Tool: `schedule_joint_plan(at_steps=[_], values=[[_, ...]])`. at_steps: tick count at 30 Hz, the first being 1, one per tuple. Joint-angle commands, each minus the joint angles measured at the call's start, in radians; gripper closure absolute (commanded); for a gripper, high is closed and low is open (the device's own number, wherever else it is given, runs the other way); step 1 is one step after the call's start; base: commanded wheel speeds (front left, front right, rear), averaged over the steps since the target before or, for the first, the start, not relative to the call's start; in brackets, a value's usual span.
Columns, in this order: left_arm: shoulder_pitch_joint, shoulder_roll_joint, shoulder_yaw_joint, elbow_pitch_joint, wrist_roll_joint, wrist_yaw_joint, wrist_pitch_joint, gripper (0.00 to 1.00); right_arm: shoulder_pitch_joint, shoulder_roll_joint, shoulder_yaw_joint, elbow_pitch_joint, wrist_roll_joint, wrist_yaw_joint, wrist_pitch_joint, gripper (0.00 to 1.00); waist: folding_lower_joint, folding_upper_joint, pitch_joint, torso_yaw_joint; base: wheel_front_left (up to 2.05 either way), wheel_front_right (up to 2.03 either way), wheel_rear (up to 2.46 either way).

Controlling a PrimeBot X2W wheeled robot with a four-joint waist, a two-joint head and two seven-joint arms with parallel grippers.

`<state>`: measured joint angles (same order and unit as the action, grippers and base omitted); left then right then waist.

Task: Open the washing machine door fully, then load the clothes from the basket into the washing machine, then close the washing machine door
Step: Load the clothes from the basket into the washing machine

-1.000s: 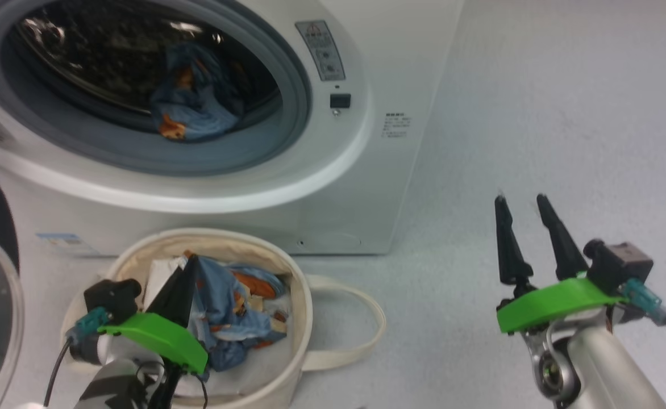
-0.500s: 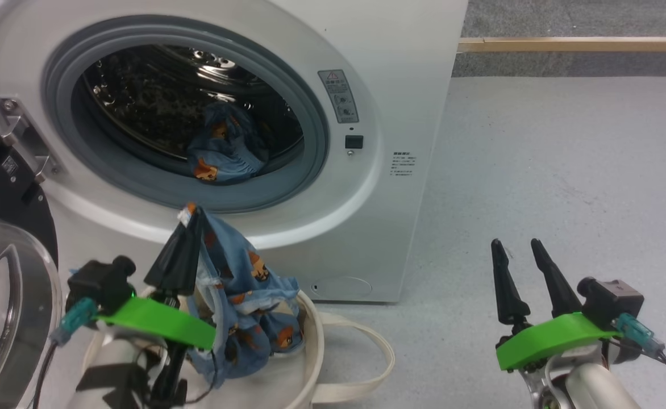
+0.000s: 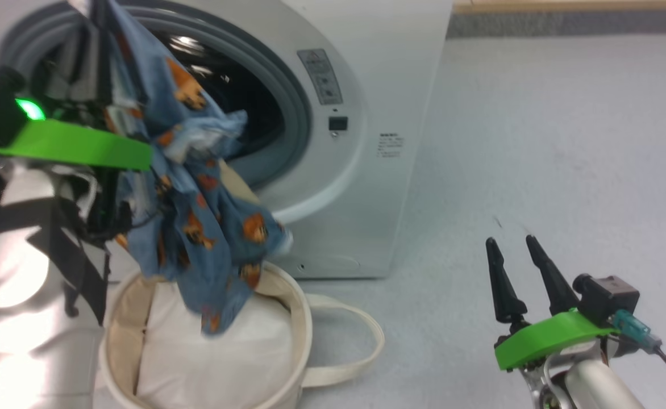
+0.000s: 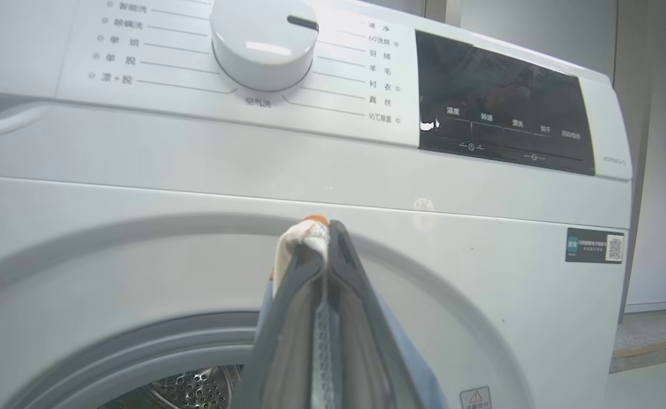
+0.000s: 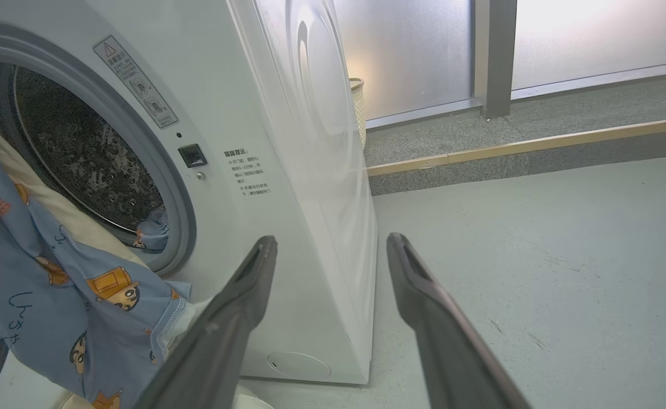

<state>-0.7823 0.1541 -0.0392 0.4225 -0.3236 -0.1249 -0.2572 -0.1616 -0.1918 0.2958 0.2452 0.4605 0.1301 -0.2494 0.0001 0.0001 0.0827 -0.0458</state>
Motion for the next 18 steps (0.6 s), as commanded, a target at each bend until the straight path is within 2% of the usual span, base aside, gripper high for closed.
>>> schedule_joint_plan(at_steps=[1,7,10,14,18], values=[[-0.043,0.032,0.047,-0.011,0.013,-0.006,-0.004,1.00,-0.043,-0.013,0.018,-0.038,-0.005,0.001,-0.012,0.00,-0.0001,-0.0001,0.036,-0.027,0.00,0.00,0.00],[-0.087,0.029,0.084,0.077,0.018,-0.006,-0.005,1.00,-0.058,-0.028,0.005,-0.052,-0.021,0.001,-0.012,0.00,-0.0001,-0.0001,0.110,-0.066,0.00,0.00,0.00],[-0.098,0.034,0.084,0.166,0.017,-0.006,-0.005,1.00,-0.066,-0.028,0.000,-0.063,-0.029,0.001,-0.012,0.00,-0.0001,-0.0001,0.148,-0.082,0.00,0.00,0.00],[-0.154,0.070,0.059,0.342,0.037,-0.006,-0.005,1.00,-0.076,-0.024,-0.014,-0.085,-0.046,0.001,-0.012,0.00,-0.0001,-0.0001,0.226,-0.107,0.00,0.00,0.00],[-0.219,0.102,0.052,0.449,0.060,-0.006,-0.005,1.00,-0.080,-0.014,-0.032,-0.102,-0.062,0.001,-0.012,0.00,-0.0001,-0.0001,0.296,-0.128,0.00,0.00,0.00]])
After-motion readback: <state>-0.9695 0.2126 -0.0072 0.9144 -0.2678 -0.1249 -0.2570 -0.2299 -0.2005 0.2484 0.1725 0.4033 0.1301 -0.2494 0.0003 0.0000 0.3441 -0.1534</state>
